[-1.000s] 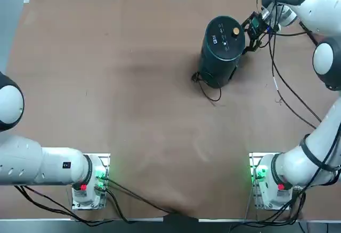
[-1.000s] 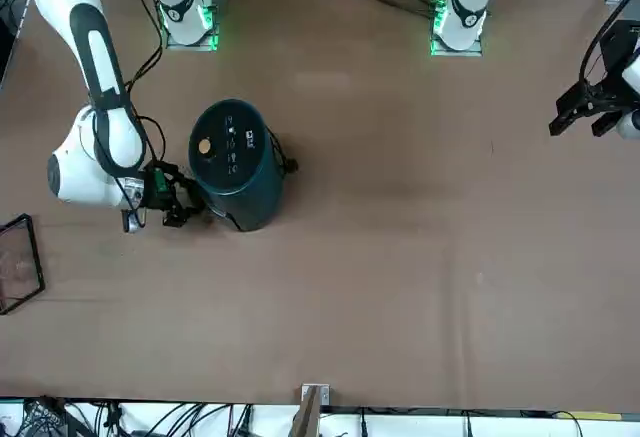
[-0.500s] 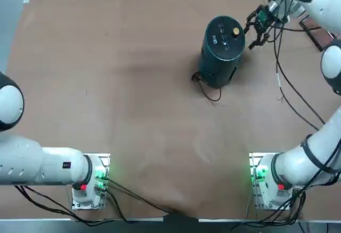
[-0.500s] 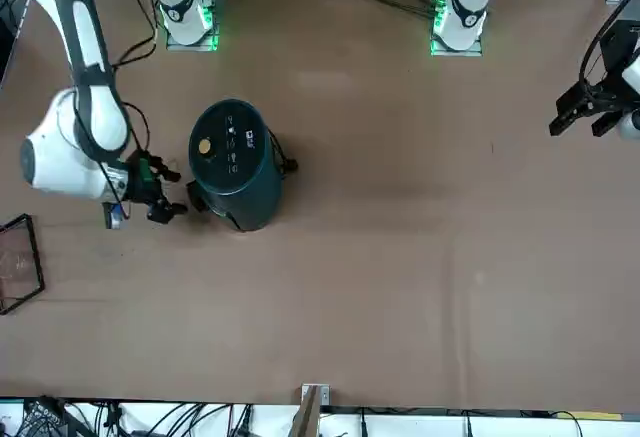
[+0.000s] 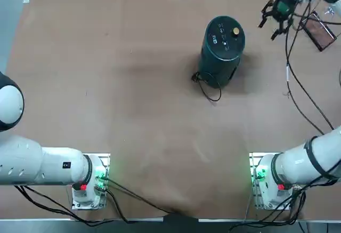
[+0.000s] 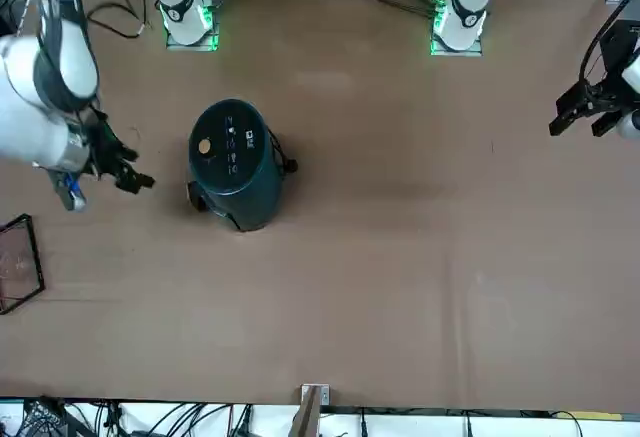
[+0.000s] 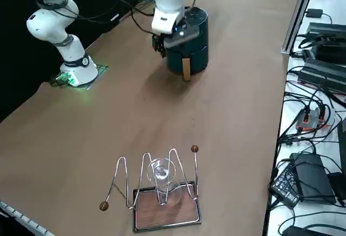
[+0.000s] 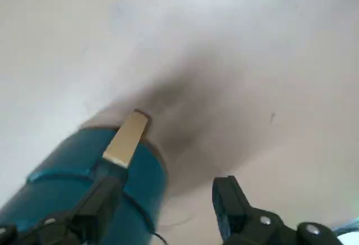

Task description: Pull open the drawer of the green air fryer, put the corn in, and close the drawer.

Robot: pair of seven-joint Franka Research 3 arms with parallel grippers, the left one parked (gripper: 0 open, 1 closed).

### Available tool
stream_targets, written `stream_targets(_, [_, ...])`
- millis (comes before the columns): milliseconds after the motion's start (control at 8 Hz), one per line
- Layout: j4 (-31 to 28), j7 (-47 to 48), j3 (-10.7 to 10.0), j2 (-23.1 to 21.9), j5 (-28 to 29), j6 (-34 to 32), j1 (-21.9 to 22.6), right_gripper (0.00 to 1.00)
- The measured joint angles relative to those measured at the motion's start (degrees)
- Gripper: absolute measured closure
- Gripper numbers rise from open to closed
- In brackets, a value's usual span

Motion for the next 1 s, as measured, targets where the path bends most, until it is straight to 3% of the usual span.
stream_targets(625, [15.4,-22.3,0.3,-3.0,-10.1,-11.9,0.1,0.0])
stream_targets(1000, [21.7,-24.6,0.3,-4.3,-10.6,-17.8,0.1,0.0])
